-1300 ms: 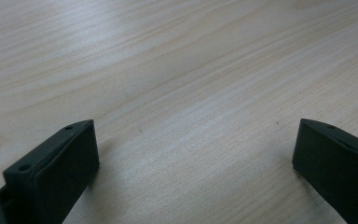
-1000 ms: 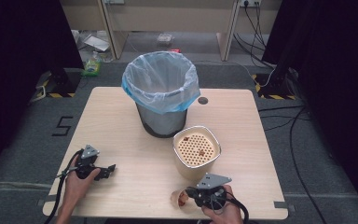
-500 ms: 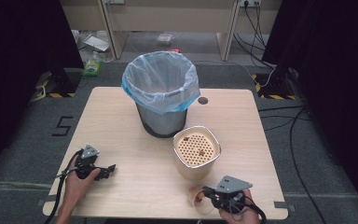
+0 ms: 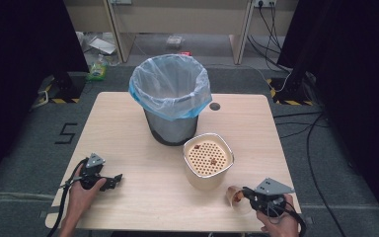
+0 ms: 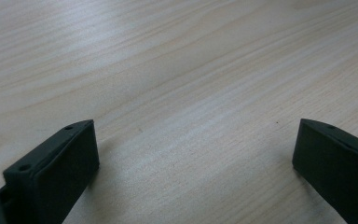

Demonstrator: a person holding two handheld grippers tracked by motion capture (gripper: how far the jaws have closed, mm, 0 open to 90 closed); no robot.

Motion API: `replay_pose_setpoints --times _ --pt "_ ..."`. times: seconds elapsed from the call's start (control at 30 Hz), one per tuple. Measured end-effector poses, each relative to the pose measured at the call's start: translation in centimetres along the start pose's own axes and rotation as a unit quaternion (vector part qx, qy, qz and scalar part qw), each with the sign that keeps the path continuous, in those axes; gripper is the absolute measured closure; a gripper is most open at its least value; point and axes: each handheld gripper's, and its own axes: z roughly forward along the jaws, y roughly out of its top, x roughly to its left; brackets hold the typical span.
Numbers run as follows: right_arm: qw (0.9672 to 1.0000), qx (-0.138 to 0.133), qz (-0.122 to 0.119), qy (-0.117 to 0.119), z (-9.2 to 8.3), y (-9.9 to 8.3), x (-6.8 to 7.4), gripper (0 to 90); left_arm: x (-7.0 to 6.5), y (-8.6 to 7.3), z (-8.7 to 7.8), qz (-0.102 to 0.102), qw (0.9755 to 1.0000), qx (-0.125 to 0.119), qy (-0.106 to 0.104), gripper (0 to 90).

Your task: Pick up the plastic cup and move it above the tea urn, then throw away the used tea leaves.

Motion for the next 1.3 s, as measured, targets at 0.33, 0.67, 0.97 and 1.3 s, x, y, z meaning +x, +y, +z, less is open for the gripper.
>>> replay_pose_setpoints --times 0.33,0.67,0.97,1.3 --pt "0.9986 -0.005 -0.015 -0.05 0.5 1.4 -2.2 87.7 0.0 0.0 0.0 0.0 1.0 0.0 0.0 0.0" --pt "0.9955 -0.032 -0.015 -0.088 1.3 4.0 -5.4 87.7 0.0 0.0 0.0 0.0 1.0 0.0 0.0 0.0" --pt "0.9925 -0.05 -0.017 -0.111 2.0 6.1 -7.3 87.7 0.0 0.0 0.0 0.0 1.0 0.0 0.0 0.0" --pt "0.9889 -0.071 -0.035 -0.126 2.7 8.7 -7.7 87.7 0.0 0.0 0.0 0.0 1.0 0.0 0.0 0.0"
